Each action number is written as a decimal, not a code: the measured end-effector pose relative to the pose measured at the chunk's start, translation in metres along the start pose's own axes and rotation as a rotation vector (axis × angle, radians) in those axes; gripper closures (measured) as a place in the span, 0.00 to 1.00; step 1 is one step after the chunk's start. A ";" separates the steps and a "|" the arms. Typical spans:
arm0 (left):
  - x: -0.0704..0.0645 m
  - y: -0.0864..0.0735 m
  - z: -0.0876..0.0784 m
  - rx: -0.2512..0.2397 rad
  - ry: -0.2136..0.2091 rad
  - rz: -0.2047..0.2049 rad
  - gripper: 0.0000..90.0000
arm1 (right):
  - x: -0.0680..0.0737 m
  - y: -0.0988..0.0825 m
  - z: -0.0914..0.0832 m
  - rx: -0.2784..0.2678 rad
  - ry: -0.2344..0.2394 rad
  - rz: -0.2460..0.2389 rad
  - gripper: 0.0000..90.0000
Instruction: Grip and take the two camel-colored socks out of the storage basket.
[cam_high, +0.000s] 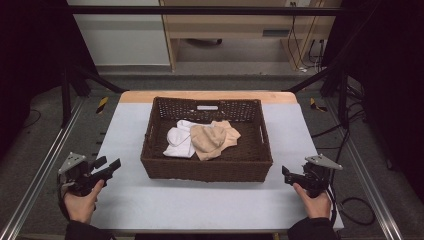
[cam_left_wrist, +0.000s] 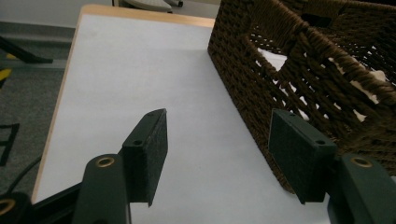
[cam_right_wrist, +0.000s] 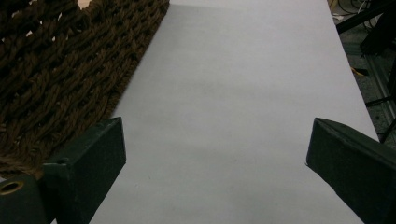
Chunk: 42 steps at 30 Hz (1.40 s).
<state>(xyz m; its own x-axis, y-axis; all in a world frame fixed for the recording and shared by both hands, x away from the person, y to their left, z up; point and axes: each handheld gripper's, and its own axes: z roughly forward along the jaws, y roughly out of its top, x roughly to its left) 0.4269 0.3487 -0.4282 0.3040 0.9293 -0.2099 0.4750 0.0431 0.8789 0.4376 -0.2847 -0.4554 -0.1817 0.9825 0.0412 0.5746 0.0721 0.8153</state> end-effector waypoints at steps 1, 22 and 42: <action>-0.001 0.001 -0.001 -0.002 -0.004 0.001 0.41 | 0.000 0.000 0.000 -0.004 -0.002 0.002 0.06; -0.031 0.040 -0.020 -0.102 -0.036 0.065 0.45 | 0.000 -0.001 -0.002 -0.002 -0.021 0.005 0.06; -0.068 0.079 0.000 -0.145 -0.104 0.102 0.50 | 0.000 -0.001 -0.002 -0.007 -0.019 0.003 0.06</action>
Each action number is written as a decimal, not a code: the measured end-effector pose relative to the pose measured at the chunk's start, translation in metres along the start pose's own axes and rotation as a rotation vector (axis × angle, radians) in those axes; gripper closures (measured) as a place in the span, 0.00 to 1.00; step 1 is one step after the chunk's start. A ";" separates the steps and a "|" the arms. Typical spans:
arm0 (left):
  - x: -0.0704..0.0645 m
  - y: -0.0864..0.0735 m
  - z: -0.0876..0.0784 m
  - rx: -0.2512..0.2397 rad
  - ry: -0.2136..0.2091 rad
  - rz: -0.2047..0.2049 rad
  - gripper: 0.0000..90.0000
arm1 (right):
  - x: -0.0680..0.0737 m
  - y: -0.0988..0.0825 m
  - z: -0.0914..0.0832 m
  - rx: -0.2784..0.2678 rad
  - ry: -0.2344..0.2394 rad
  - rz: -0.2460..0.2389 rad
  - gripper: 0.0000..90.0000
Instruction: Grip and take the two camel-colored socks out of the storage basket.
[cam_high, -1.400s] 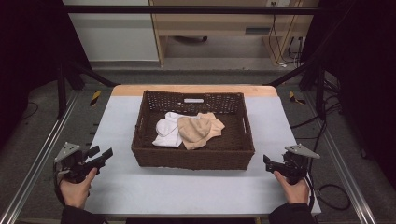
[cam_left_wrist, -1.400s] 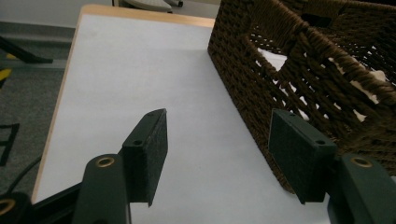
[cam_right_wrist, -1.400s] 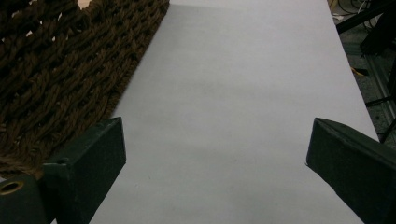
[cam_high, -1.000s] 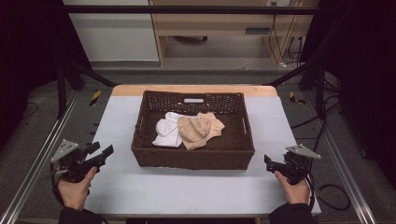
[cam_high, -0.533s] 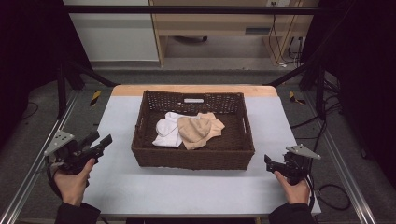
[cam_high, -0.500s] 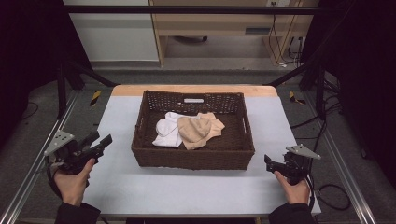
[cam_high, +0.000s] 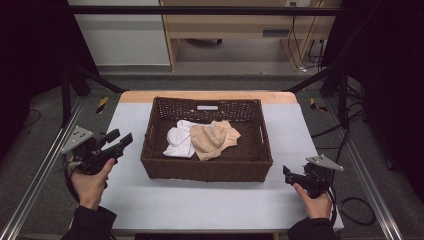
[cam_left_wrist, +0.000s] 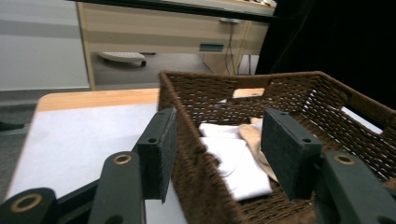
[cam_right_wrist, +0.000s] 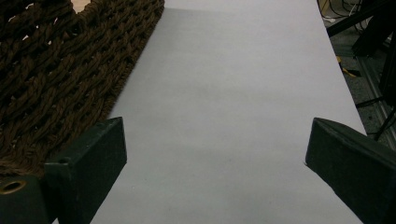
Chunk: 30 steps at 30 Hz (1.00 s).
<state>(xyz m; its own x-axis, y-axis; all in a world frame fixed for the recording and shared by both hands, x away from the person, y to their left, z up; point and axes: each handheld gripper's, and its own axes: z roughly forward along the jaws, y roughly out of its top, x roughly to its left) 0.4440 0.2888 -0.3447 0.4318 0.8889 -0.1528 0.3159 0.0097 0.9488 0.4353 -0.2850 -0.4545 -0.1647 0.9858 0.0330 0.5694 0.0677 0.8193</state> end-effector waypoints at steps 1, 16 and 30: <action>-0.004 0.002 0.003 0.001 -0.010 0.003 0.50 | 0.000 0.000 0.000 0.000 0.000 0.000 0.06; -0.047 0.024 0.042 0.024 -0.063 0.052 0.46 | 0.000 0.000 0.001 -0.002 -0.002 0.000 0.06; -0.076 0.042 0.078 0.038 -0.083 0.067 0.45 | 0.000 0.001 0.002 -0.007 -0.014 -0.005 0.06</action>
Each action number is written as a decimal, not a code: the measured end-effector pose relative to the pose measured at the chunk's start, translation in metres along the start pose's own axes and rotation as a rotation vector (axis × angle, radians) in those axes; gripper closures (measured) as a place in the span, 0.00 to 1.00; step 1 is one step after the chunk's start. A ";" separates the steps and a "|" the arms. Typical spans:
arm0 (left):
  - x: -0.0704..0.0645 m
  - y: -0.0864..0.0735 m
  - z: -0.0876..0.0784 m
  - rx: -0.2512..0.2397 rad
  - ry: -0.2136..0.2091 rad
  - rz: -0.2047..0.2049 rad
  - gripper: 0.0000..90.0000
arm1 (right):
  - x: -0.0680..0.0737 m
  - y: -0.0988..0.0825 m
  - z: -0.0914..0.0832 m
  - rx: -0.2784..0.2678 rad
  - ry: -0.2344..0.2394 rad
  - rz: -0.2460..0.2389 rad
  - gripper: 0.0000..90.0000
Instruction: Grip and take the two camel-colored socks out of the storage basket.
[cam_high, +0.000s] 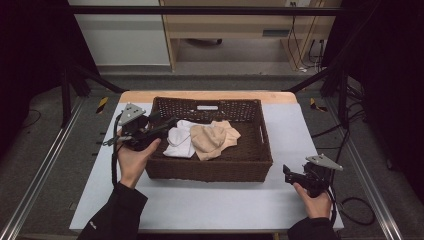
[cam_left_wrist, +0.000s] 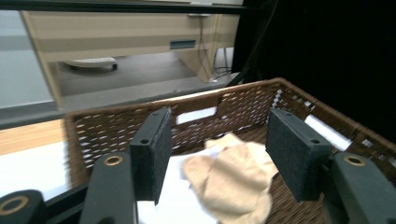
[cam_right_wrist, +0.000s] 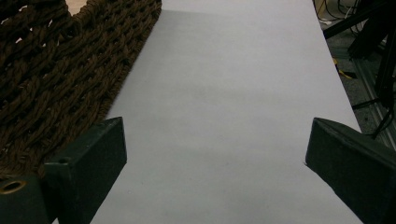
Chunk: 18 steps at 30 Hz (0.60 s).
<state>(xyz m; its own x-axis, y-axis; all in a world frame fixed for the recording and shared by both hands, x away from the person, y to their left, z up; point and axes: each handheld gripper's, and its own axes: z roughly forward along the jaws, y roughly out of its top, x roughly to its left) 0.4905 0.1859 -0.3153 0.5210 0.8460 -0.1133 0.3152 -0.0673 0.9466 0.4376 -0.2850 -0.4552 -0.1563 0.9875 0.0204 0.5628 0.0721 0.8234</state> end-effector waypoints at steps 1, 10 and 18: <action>-0.002 0.002 0.003 0.004 0.004 0.004 0.45 | 0.000 0.000 0.000 0.001 -0.001 0.002 0.06; -0.016 0.013 0.031 0.033 0.006 0.039 0.44 | 0.000 0.000 0.000 -0.007 -0.003 0.004 0.06; -0.021 0.013 0.059 0.061 0.005 0.032 0.44 | 0.000 0.000 0.000 -0.008 -0.002 0.012 0.06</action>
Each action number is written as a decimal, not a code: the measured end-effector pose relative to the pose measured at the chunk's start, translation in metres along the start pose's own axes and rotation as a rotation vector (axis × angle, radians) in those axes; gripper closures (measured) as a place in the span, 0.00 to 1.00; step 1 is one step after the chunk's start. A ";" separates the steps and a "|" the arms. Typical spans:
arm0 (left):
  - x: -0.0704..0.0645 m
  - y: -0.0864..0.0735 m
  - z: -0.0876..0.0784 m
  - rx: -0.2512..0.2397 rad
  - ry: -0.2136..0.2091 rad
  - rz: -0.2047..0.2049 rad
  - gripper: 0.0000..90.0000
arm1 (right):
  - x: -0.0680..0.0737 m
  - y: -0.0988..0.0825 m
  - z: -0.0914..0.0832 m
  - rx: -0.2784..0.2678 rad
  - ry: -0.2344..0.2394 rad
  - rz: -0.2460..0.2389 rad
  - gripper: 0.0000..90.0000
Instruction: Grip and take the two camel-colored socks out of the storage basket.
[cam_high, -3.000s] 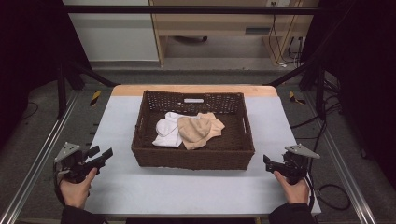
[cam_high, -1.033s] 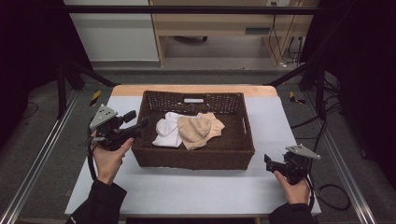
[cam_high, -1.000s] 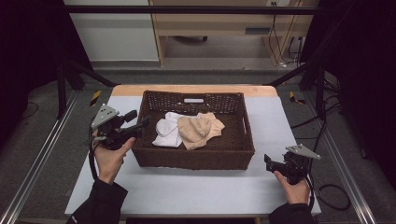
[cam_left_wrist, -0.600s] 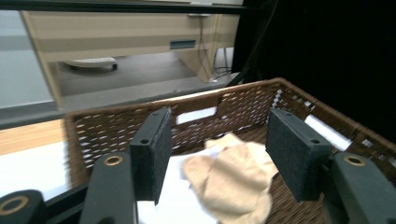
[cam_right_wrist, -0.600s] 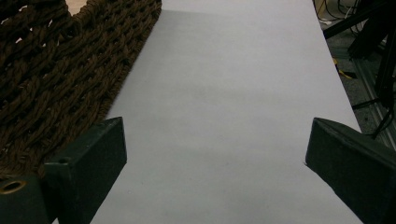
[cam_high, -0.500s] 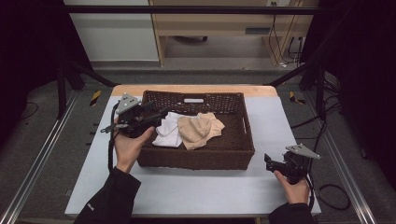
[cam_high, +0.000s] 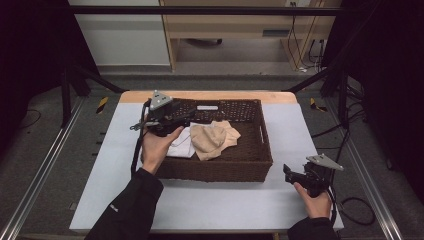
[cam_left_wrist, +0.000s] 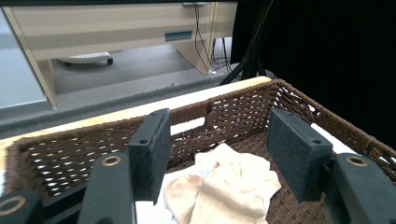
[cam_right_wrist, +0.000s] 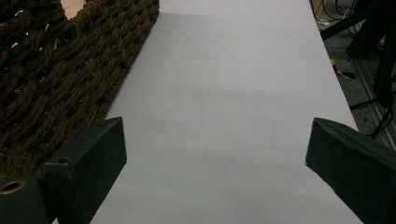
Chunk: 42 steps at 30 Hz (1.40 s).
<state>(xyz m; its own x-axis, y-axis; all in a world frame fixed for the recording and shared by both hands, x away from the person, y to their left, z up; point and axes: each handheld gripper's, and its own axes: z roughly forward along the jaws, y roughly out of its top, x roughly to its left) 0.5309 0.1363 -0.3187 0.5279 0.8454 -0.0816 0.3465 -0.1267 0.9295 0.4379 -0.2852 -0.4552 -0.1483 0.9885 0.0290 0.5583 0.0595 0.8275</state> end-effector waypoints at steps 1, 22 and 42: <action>-0.001 0.000 0.004 0.005 0.003 0.004 0.44 | 0.000 0.000 0.000 0.000 0.001 0.000 0.06; -0.012 -0.018 0.078 0.030 0.026 0.063 0.44 | -0.001 0.000 0.001 -0.004 -0.004 -0.002 0.06; -0.013 -0.051 0.116 0.208 0.012 0.118 0.41 | 0.000 0.000 0.003 0.001 -0.002 -0.005 0.06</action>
<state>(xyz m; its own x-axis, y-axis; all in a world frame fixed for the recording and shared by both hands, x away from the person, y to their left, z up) 0.5963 0.0712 -0.4069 0.5650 0.8246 0.0286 0.4363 -0.3280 0.8379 0.4402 -0.2848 -0.4568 -0.1496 0.9885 0.0232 0.5582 0.0650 0.8271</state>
